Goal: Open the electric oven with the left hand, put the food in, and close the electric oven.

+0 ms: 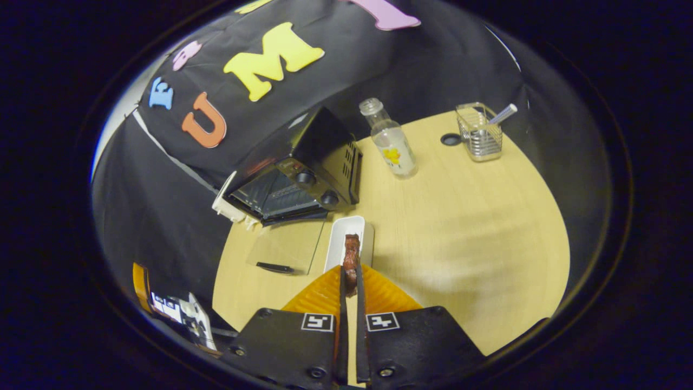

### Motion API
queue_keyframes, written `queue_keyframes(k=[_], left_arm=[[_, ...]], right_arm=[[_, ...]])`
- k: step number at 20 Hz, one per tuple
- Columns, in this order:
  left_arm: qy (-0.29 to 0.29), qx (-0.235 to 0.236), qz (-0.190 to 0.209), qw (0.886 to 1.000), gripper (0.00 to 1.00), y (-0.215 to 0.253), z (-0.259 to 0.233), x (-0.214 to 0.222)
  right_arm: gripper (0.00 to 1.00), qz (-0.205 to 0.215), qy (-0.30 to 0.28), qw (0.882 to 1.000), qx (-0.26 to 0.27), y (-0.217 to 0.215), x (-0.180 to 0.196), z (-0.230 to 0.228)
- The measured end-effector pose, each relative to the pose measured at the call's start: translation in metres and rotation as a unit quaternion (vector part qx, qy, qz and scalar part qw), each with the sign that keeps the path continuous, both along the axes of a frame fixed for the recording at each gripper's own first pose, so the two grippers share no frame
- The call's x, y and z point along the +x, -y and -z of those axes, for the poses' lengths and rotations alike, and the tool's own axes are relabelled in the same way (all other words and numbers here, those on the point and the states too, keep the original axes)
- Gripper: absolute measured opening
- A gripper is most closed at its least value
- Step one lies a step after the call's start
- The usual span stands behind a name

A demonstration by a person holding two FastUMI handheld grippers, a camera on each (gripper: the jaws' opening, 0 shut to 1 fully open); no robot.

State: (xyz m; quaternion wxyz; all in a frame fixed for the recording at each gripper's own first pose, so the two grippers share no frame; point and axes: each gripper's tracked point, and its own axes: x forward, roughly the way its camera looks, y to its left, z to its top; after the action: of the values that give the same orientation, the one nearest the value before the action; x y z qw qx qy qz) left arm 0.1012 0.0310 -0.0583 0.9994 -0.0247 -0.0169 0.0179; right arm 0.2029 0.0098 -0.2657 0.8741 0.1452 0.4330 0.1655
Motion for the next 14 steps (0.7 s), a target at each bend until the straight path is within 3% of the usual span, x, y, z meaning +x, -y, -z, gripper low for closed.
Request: queue_keyframes(k=[5, 7, 11, 14], left_arm=[[-0.018, 0.011, 0.002, 1.000, 0.95, -0.008, 0.023, -0.001], [-0.017, 0.011, -0.004, 1.000, 0.95, -0.014, 0.026, -0.003], [-0.026, 0.005, -0.009, 1.000, 0.95, -0.024, 0.037, -0.009], [-0.034, -0.002, -0.018, 0.999, 0.95, -0.036, 0.046, -0.014]], right_arm=[[0.05, -0.061, 0.066, 0.995, -0.050, -0.043, -0.028, -0.033], [0.09, -0.087, 0.087, 0.990, -0.065, -0.068, -0.037, -0.039], [0.09, -0.136, 0.131, 0.977, -0.101, -0.120, -0.042, -0.037], [0.09, -0.167, 0.138, 0.966, -0.143, -0.147, -0.040, -0.010]])
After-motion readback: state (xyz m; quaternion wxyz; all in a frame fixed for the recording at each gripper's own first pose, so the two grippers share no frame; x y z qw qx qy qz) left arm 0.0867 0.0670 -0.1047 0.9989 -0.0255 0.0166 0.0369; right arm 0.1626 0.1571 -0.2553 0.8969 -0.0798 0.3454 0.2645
